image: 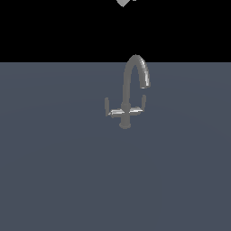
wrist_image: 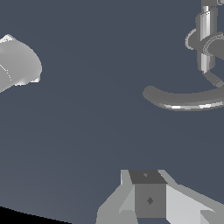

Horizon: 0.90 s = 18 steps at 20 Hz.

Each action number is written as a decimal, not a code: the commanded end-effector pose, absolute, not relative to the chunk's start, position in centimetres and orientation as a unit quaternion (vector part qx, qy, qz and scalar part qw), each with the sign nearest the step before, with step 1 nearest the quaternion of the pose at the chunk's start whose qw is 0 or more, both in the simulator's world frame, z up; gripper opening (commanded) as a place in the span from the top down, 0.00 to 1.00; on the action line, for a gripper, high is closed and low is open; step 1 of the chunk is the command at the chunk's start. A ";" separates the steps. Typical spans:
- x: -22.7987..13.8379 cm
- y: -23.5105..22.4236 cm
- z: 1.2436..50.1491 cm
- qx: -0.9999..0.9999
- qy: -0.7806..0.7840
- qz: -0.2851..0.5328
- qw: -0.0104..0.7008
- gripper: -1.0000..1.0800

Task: Turn on the faucet by rotating a designated handle.

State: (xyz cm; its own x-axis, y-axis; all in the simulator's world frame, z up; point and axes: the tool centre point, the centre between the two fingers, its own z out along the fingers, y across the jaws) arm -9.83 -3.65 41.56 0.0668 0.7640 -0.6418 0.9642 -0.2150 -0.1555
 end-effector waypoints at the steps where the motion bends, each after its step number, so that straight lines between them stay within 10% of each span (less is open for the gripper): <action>1: -9.0 -3.7 40.9 0.682 0.630 -0.336 0.157 1.00; 18: -3.2 -3.4 36.0 0.453 0.747 -0.472 0.115 1.00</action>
State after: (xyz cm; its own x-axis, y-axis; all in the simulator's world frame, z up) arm -3.71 -3.49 36.50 -0.5180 0.5925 -0.6170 0.8150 0.1229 -0.5662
